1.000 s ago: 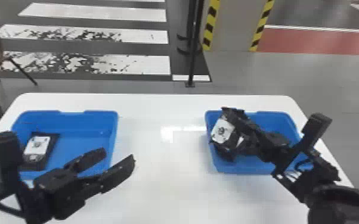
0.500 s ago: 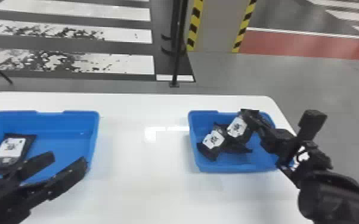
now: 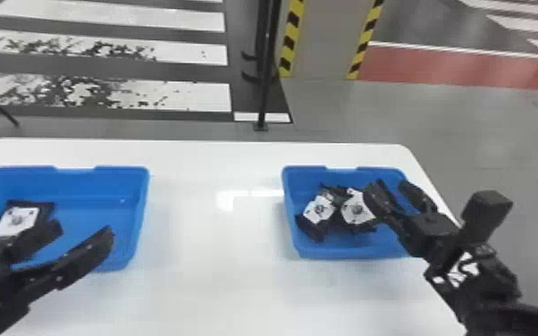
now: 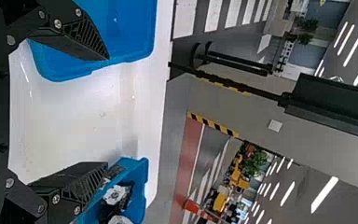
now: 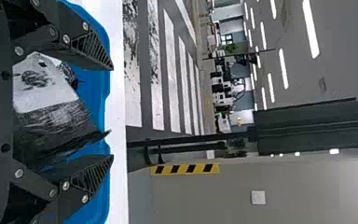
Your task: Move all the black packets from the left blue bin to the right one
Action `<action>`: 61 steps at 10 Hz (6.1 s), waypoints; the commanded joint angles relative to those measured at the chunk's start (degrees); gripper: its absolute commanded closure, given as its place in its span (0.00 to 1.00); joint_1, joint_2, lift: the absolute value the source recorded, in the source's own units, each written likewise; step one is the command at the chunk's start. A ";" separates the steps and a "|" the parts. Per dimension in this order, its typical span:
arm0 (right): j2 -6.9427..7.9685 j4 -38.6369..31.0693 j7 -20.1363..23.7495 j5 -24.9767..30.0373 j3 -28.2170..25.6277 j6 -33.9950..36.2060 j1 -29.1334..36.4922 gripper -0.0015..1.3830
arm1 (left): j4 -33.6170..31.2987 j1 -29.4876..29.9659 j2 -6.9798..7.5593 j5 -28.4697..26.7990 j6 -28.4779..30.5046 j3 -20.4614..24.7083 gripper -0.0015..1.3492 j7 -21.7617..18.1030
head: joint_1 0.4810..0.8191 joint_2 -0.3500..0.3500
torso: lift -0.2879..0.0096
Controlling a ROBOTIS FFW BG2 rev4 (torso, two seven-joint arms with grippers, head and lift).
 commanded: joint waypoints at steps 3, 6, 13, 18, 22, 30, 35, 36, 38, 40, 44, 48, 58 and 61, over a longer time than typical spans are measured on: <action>3.56 -15.38 -0.68 2.62 1.14 -4.53 14.80 0.09 | 0.13 -3.97 -0.18 -6.30 4.78 5.69 0.19 0.80 | 0.63 0.36 | 0.50; 3.73 -22.70 -0.68 0.56 7.08 -6.22 23.65 0.09 | 2.52 -9.46 -0.09 -13.15 11.11 9.92 0.19 2.47 | 0.63 0.61 | 0.50; 3.73 -23.96 0.55 -1.38 9.94 -8.75 26.33 0.09 | 29.52 -29.43 4.13 -25.26 16.45 5.46 0.19 2.82 | 0.63 0.92 | 0.50; 3.73 -21.71 1.25 -2.64 10.74 -8.75 24.92 0.09 | 45.70 -39.55 5.36 -28.92 19.13 1.58 0.19 2.91 | 0.63 0.90 | 0.50; 3.73 -20.45 1.43 -3.43 11.20 -8.61 24.22 0.09 | 52.45 -43.35 6.41 -29.15 22.50 -1.05 0.49 2.82 | 0.63 0.88 | 0.50; 3.47 -21.15 2.04 -5.38 11.20 -7.62 24.50 0.10 | 28.96 -28.44 5.36 -19.21 17.30 -4.48 0.89 -0.61 | 0.63 0.79 | 0.50; 3.38 -18.90 5.29 -6.75 11.88 -6.22 20.70 0.10 | 16.02 -19.02 5.01 -8.92 11.53 -11.56 0.89 -3.51 | 0.63 0.55 | 0.50; 3.03 -18.06 5.73 -8.01 12.91 -5.23 19.44 0.10 | 14.90 -18.18 5.01 -7.21 9.85 -12.82 0.89 -3.86 | 0.63 0.53 | 0.50; 1.80 -14.54 7.67 -12.58 14.97 -0.45 14.65 0.10 | 12.79 -17.05 5.89 -3.10 8.58 -16.59 0.89 -4.04 | 0.63 0.48 | 0.50; 1.01 -10.46 8.46 -15.66 15.65 2.50 9.31 0.10 | 11.95 -17.05 5.89 -0.93 8.30 -19.44 0.89 -4.04 | 0.63 0.45 | 0.50; 0.13 -6.10 8.46 -20.80 17.60 4.33 2.84 0.10 | 11.95 -18.04 6.41 1.93 8.44 -24.01 0.89 -3.95 | 0.63 0.37 | 0.50; -0.05 -3.85 8.19 -23.43 19.20 6.58 1.30 0.52 | 11.95 -18.74 6.68 3.42 8.58 -25.84 0.89 -3.77 | 0.63 0.36 | 0.50; 0.31 -5.54 8.90 -26.97 18.40 7.00 2.70 0.93 | 11.95 -18.04 6.41 2.85 7.74 -22.99 0.89 -3.60 | 0.63 0.41 | 0.50; -0.40 0.79 8.90 -24.46 12.23 7.00 -2.22 0.93 | 11.10 -15.22 5.45 4.67 4.50 -20.82 0.36 -3.25 | 0.63 0.36 | 0.50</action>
